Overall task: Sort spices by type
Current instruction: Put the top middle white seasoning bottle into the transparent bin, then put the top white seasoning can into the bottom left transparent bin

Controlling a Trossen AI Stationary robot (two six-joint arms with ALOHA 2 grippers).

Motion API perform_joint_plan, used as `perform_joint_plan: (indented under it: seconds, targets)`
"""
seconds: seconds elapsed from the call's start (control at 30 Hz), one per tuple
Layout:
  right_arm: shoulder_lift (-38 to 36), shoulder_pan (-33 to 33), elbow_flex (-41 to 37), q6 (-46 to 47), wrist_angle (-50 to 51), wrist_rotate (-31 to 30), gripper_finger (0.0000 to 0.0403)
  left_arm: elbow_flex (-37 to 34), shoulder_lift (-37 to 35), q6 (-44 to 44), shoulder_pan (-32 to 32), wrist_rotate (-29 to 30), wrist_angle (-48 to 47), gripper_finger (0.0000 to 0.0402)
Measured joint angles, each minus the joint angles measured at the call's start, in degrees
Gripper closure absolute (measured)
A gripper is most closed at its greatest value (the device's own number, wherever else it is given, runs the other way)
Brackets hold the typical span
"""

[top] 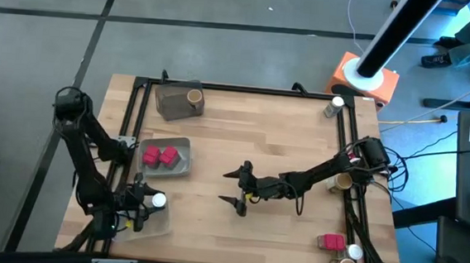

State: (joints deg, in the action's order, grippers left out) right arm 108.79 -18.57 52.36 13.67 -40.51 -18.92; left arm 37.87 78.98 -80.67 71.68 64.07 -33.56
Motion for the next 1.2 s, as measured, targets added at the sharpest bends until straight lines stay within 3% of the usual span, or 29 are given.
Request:
perform_joint_plan:
  seconds: [0.43, 0.83, 1.0, 1.2]
  targets:
    - [0.0, 0.0, 0.0, -0.4, 0.0, -0.1, 0.0033, 0.0, 2.3, -1.4, 0.0, -2.4, -0.4, 0.017]
    - [0.0, 0.0, 0.0, -1.8, 0.1, 0.0, 0.0033, 0.0, -9.9, 7.8, -0.8, -3.3, -0.3, 0.0163]
    - [0.0, 0.0, 0.0, -2.0, 0.1, 0.0, 0.0033, 0.0, -14.0, 14.1, -4.5, 3.2, 0.2, 0.0163]
    - [0.0, -0.2, 0.0, -5.2, 2.0, 1.2, 0.0033, 0.0, -15.5, 21.4, -14.4, 3.8, 0.9, 0.0163]
